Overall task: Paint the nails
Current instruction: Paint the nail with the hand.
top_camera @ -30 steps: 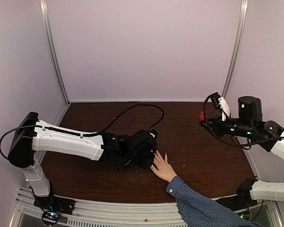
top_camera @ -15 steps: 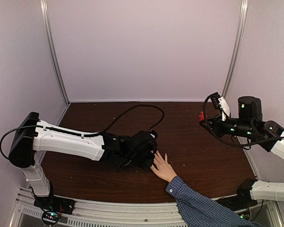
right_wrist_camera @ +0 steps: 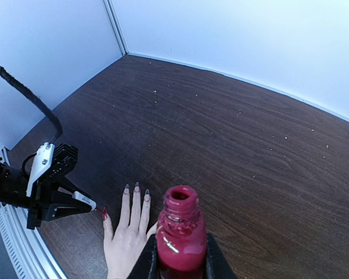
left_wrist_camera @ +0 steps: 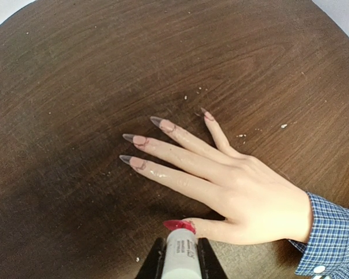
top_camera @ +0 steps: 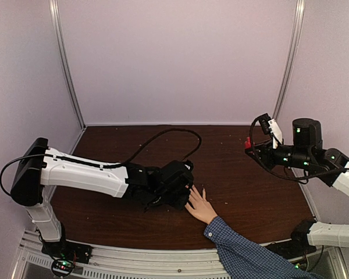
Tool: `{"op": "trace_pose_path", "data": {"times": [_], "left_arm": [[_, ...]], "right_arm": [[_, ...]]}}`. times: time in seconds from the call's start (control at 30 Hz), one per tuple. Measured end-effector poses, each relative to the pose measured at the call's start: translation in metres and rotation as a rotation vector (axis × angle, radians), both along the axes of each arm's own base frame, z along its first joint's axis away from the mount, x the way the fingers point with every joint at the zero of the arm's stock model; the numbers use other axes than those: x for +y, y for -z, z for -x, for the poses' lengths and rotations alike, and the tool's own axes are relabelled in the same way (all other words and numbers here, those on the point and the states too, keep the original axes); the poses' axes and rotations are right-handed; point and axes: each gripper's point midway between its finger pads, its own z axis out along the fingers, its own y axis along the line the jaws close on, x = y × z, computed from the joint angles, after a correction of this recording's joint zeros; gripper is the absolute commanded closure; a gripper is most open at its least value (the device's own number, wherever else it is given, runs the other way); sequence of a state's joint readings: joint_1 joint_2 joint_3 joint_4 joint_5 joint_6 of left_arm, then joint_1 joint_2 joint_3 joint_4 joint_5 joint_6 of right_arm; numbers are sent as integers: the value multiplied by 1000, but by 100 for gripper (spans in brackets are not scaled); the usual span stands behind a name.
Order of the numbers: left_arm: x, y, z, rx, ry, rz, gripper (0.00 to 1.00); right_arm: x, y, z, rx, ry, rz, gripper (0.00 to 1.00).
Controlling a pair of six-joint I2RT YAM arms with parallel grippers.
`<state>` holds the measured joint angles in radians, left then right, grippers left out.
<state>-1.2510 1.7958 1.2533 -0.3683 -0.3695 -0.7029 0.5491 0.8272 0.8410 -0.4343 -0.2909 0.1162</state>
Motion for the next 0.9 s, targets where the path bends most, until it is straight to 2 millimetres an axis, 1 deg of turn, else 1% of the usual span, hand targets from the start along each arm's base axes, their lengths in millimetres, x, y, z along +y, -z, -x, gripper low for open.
{"op": "trace_pose_path", "data": {"times": [0.9], "left_arm": [[0,6,1,12,0,-11,100]], "right_arm": [[0,0,0,0,0,0,100]]}}
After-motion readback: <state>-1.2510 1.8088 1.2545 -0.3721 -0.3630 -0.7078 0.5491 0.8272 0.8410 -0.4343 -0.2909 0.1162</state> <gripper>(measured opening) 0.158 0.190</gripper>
